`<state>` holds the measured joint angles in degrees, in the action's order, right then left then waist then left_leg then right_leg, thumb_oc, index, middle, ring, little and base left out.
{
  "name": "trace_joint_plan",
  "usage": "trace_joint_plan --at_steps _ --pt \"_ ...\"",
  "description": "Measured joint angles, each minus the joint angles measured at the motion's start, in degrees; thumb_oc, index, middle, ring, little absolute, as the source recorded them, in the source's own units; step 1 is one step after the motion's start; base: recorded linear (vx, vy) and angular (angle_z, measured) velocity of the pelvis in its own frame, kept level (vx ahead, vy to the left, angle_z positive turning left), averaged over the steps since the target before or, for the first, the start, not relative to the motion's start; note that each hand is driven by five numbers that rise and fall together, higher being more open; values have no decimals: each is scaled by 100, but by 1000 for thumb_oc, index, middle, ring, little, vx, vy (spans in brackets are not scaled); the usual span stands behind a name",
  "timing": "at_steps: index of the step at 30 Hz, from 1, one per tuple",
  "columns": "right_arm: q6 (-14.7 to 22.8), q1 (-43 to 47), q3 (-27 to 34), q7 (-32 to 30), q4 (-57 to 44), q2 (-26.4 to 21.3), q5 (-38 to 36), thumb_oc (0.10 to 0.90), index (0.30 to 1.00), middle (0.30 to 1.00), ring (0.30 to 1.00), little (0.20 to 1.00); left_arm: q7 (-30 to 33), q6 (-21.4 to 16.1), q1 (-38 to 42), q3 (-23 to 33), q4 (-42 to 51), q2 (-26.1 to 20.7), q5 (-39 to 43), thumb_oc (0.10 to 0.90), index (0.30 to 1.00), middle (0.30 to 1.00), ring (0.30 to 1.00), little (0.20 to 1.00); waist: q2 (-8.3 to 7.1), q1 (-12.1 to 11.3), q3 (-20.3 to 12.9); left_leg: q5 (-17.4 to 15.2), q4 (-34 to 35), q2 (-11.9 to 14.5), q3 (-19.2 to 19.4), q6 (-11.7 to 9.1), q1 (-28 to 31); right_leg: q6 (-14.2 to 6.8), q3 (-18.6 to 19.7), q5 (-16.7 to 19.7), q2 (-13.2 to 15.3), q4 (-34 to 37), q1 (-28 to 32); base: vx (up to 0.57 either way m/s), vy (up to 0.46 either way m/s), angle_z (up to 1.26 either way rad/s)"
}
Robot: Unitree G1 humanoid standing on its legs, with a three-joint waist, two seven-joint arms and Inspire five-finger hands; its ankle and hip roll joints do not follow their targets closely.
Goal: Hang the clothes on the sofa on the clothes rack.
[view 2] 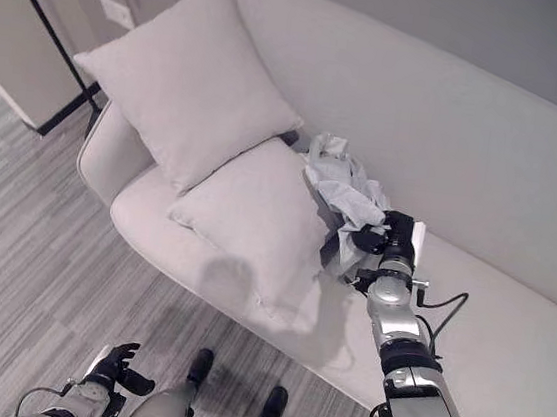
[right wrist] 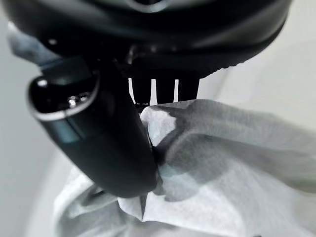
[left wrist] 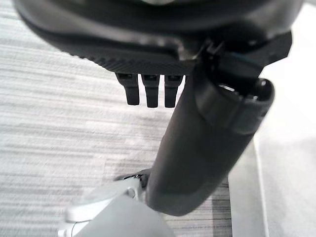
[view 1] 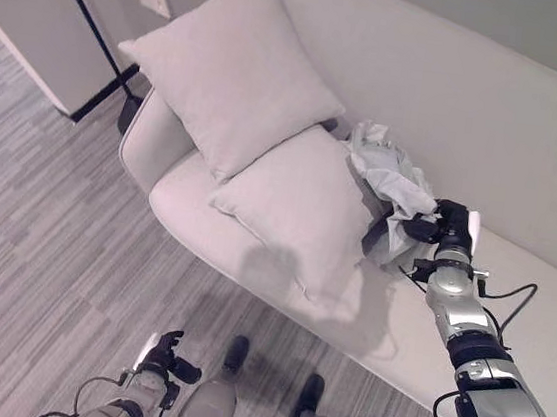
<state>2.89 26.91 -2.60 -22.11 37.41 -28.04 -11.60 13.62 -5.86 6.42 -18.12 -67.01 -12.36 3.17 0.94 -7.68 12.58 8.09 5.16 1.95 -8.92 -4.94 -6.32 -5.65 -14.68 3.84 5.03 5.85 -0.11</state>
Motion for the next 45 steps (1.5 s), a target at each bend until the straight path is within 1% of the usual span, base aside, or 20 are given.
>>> trace_joint_plan --at_steps 1,2,6,8,10,12,13,15,19,25,26,30,31,33,34,38,40,42,43,45 --pt "55 -332 337 -169 -223 -194 17 400 300 300 300 300 10 -289 -526 -5 693 -75 -161 800 900 900 900 900 46 -53 -26 -1 0 -24 -40 1 86 8 -42 -8 19 3 96 8 -41 15" --pt "47 -348 572 -344 -260 -257 19 400 300 300 300 300 -74 -308 -674 -51 863 -68 -178 800 900 900 900 900 97 -68 -56 -1 -1 -28 -40 0 175 16 -41 -17 25 8 186 28 -70 12" --pt "69 -354 889 -573 -701 -581 241 400 300 300 300 300 -190 -114 -835 -80 1261 -209 -168 800 900 900 900 900 249 -111 -157 -58 7 20 -45 20 295 28 -40 -27 -12 3 312 13 -25 0" --pt "141 -350 1022 -735 -1231 -842 334 400 300 300 300 300 -173 -190 -954 -76 1993 -380 -151 800 900 900 900 900 298 -130 -239 -89 9 39 -40 16 371 22 -24 -52 -14 14 377 22 -30 -3" --pt "120 -348 1187 -828 -1948 -916 463 400 300 300 300 300 -181 -65 -1083 -34 3020 -560 -22 800 900 900 900 900 305 -127 -252 -104 10 55 -39 30 408 21 -21 -49 -27 4 415 25 -11 -1" --pt "211 -297 1185 -862 -2242 -1039 467 400 300 300 300 300 -177 -205 -1095 12 3586 -621 149 800 900 900 900 900 301 -149 -271 -78 9 52 -29 54 482 20 -5 -49 -22 3 479 0 -9 -3" --pt "277 -106 1158 -884 -2351 -1067 471 400 300 300 300 300 -175 -276 -1067 38 4020 -662 185 800 900 900 900 900 274 -134 -383 -95 9 43 -18 78 505 23 12 -53 -12 5 496 -1 -17 -9" --pt "288 362 1066 -997 -2382 -1122 469 400 300 300 300 300 -173 -327 -1089 37 4765 -869 174 800 900 900 900 900 245 -135 -398 -104 9 42 33 87 552 26 85 -46 -31 2 509 14 -19 -15" --pt "339 1051 806 -1120 -2438 -1298 469 400 300 300 300 300 -13 -525 -897 69 5339 -1056 71 800 900 900 900 900 215 -144 -459 -118 5 24 100 107 691 33 150 -34 -15 3 611 15 -7 -10" --pt "435 2037 153 -1202 -2470 -1355 444 400 300 300 300 300 123 -551 -695 127 5816 -1124 134 800 900 900 900 900 143 -149 -532 -131 2 29 127 116 750 28 169 -45 -12 7 652 0 -2 -1" --pt "507 2103 -17 -1122 -2628 -1340 436 400 300 300 300 300 91 -566 -681 111 6093 -1121 332 800 900 900 900 900 123 -155 -540 -132 4 30 128 117 765 28 167 -46 -14 8 671 0 0 0" --pt "673 2106 -324 -894 -3032 -991 331 400 300 300 300 300 -16 -639 -605 -10 6549 -1102 853 800 900 900 900 900 54 -149 -572 -143 4 32 135 123 825 30 170 -50 -15 10 723 -3 -3 -1" --pt "724 2105 -495 -774 -3170 -783 184 400 300 300 300 300 -94 -646 -480 -173 6596 -1092 1087 800 900 900 900 900 31 -153 -585 -144 6 33 146 124 838 31 192 -49 -16 5 731 -7 -10 -5" --pt "762 2105 -725 -596 -3231 -704 170 400 300 300 300 300 -244 -644 -352 -379 6631 -1053 1305 800 900 900 900 900 -8 -149 -606 -146 5 31 147 127 839 30 199 -48 -13 4 730 -13 -12 -5" --pt "762 2095 -877 -496 -3288 -405 91 400 300 300 300 300 -302 -644 -288 -574 6669 -1004 1515 800 900 900 900 900 -53 -120 -632 -147 5 31 177 130 858 30 232 -48 -12 4 731 -48 0 -10" --pt "775 1973 -1283 -46 -3582 261 -674 400 300 300 300 300 -457 -638 279 -1363 6683 -865 1881 800 900 900 900 900 -99 -95 -649 -176 5 29 241 129 868 17 284 -39 -2 4 719 -19 -7 -7" --pt "814 1734 -1602 170 -3864 682 -1196 400 300 300 300 300 -445 -634 532 -1543 6657 -801 1933 800 900 900 900 900 -144 7 -672 -171 4 24 253 134 870 20 297 -39 -3 1 717 -22 0 -4" --pt "815 1583 -1898 423 -4050 741 -1401 400 300 300 300 300 -454 -631 660 -1585 6647 -654 1987 800 900 900 900 900 -158 50 -675 -174 3 21 272 135 878 20 319 -38 7 2 712 -17 -1 -6" --pt "815 1553 -2119 600 -4096 775 -1629 400 300 300 300 300 -440 -628 769 -1656 6640 -534 2173 800 900 900 900 900 -165 134 -679 -176 3 21 304 134 884 20 339 -38 10 4 708 18 -6 -5" --pt "814 1551 -2391 825 -4116 806 -2064 400 300 300 300 300 -431 -609 1017 -1723 6446 -449 2351 800 900 900 900 900 -164 166 -679 -179 3 26 342 131 895 21 371 -38 6 2 707 -4 -1 -8"
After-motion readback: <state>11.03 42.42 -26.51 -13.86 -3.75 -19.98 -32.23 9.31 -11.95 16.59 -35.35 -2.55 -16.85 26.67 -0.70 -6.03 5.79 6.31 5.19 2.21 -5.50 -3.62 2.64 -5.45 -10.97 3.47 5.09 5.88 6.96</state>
